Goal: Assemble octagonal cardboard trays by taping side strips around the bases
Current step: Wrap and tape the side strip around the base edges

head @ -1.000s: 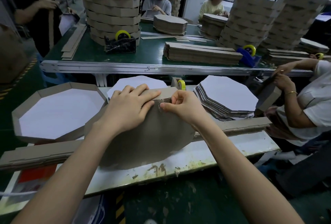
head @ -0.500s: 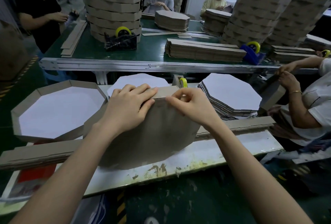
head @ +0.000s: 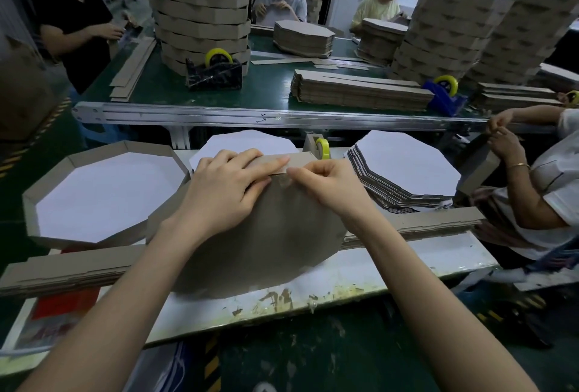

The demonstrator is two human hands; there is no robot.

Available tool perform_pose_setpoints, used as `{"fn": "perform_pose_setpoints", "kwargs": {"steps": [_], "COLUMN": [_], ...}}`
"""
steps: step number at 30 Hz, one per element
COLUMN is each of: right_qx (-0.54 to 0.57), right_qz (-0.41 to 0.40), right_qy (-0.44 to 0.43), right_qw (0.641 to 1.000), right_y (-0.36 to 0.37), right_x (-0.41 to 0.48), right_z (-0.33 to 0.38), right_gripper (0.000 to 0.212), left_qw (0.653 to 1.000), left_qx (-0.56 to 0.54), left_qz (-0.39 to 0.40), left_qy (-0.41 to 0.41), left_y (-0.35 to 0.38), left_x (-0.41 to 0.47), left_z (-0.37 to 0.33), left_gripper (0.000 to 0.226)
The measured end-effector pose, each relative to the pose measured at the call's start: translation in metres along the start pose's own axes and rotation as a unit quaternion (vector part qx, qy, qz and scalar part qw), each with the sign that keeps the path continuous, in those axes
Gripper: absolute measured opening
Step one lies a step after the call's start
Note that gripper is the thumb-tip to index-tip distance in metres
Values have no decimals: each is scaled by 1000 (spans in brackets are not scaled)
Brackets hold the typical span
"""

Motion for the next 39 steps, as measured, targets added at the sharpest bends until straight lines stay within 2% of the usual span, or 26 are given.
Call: {"fn": "perform_pose_setpoints", "kwargs": {"steps": [4, 8, 12, 15, 20, 23, 25, 27, 29, 32, 35, 39], "right_qx": [-31, -36, -42, -49, -68, -48, -139, -252, -188, -31, -5, 43], "right_qz": [21, 27, 47, 42, 18, 26, 58, 108, 113, 54, 6, -50], "right_qy": [1, 30, 64, 60, 41, 15, -19, -61, -77, -74, -58, 5], "right_qw": [999, 999, 996, 996, 997, 998, 988, 960, 973, 995, 998, 998], "right_y": [3, 1, -2, 2, 6, 3, 1, -1, -9, -31, -43, -48], "right_x": [1, 1, 3, 2, 4, 3, 2, -2, -7, -5, 7, 32], "right_z": [-1, -3, -7, -10, -11, -14, -15, -16, -18, -13, -11, -30], "right_gripper": [20, 24, 24, 19, 25, 33, 32, 23, 18, 21, 33, 31], "left_qw": [1000, 1000, 999, 999, 993, 988, 986, 986, 988, 990, 996, 997], "left_qx": [-3, 3, 25, -2, -67, -71, -74, -68, -51, -27, 6, 19], "left_qz": [-1, -4, 19, 16, -58, -123, -142, -142, -143, -136, -91, -56], "left_qy": [-6, -8, -21, -29, -82, -67, -55, -45, -29, -16, -26, -45], "left_y": [-2, -1, 2, 2, 0, 2, 3, 2, 4, 5, 6, 7], "left_x": [-1, 1, 7, 7, 14, 12, 11, 10, 8, 8, 12, 18], "left_z": [-2, 0, 1, 1, -12, -21, -21, -19, -19, -18, -13, -10], "left_gripper": [48, 41, 44, 44, 40, 34, 33, 34, 33, 37, 50, 65]}}
Point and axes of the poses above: each hand's wrist, its own x-axis towards the middle knuckle, its own y-axis out of the palm, z = x × y, the point moved 3 cm from there along x, towards the middle knuckle, and after that the axes turned 11 degrees about -x, right-handed, at the moved point
